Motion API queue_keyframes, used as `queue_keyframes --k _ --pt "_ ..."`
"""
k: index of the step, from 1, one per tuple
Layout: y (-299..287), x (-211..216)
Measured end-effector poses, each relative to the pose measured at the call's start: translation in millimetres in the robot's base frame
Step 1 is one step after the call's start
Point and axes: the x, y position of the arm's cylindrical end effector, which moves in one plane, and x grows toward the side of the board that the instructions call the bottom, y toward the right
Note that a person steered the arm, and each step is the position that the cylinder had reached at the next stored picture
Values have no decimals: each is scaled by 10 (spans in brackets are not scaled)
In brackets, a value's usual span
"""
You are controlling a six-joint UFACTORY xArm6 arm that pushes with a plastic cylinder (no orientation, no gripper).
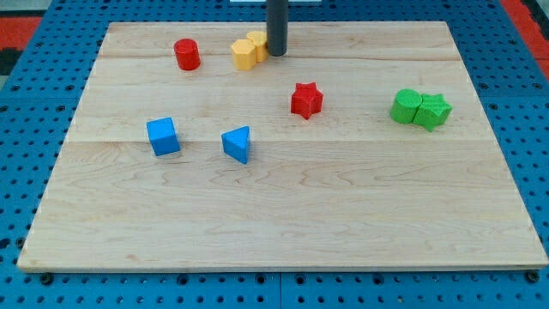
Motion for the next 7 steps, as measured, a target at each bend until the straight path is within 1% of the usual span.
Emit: queue_keyframes --k 1,2,3,4,5,6,7 --pt "194 116" --pt "-41 392" --pt "-454 496" --pt "-882 492" --pt "-544 397" --pt "-395 219" --pt "-373 106"
